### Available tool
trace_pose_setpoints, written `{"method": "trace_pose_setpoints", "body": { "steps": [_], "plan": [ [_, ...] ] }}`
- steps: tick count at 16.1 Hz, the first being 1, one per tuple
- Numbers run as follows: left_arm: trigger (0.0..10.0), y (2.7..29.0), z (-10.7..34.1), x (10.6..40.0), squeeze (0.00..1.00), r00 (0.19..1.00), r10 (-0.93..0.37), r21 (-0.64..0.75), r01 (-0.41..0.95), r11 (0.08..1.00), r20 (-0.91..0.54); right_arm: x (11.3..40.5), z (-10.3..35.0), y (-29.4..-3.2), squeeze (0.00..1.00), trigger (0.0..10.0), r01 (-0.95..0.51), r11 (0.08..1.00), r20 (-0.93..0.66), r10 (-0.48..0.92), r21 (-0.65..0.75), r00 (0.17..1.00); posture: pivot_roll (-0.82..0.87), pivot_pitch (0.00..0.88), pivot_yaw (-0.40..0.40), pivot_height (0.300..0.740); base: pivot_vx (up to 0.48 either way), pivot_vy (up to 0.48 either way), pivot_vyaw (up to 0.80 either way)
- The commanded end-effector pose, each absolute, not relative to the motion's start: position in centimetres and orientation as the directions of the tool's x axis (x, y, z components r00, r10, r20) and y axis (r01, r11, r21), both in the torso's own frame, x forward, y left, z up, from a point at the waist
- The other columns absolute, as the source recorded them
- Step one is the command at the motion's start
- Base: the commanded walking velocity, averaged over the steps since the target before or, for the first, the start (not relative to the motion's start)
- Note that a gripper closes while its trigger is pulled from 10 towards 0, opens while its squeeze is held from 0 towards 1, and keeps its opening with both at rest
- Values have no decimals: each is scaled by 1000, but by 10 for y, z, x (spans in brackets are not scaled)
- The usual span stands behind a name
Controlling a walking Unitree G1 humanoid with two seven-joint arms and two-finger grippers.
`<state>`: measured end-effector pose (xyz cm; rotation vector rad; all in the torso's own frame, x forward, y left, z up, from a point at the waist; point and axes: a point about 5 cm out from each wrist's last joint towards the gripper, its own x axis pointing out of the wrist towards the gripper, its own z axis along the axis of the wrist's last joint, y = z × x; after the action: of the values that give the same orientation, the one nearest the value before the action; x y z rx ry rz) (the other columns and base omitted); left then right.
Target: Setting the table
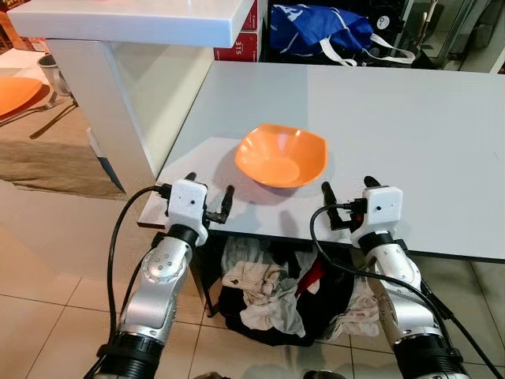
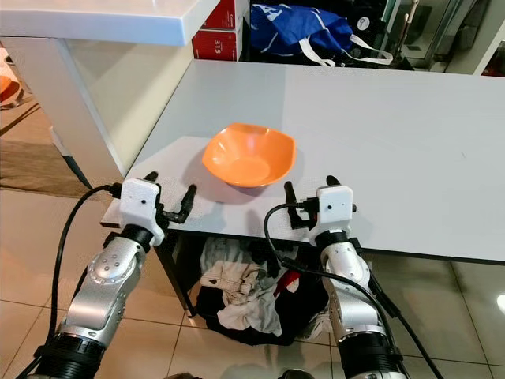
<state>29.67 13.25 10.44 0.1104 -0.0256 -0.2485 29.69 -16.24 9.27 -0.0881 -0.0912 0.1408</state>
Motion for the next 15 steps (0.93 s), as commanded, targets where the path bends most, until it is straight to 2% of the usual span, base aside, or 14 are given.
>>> {"method": "trace_pose_setpoints", "body": {
  "steps": [1,3,5,15],
  "plan": [
    [10000,134,108,299,0,969,-247,95,245,965,6,295,89,-163,0,10000,-140,985,76,147,-99,986,-99,0,58,740,0,0,0],
    [10000,135,109,300,0,970,-243,76,242,967,6,295,88,-164,0,10000,-144,984,68,151,-101,986,-96,0,56,740,0,469,0],
    [10000,136,110,300,0,968,-249,69,248,966,4,296,86,-163,0,10000,-146,983,55,153,-110,987,-93,0,53,740,0,469,-731],
    [10000,137,110,302,0,962,-272,35,273,961,-14,297,86,-160,0,10000,-165,975,43,173,-146,984,-92,0,48,740,0,477,0]
  ]
}}
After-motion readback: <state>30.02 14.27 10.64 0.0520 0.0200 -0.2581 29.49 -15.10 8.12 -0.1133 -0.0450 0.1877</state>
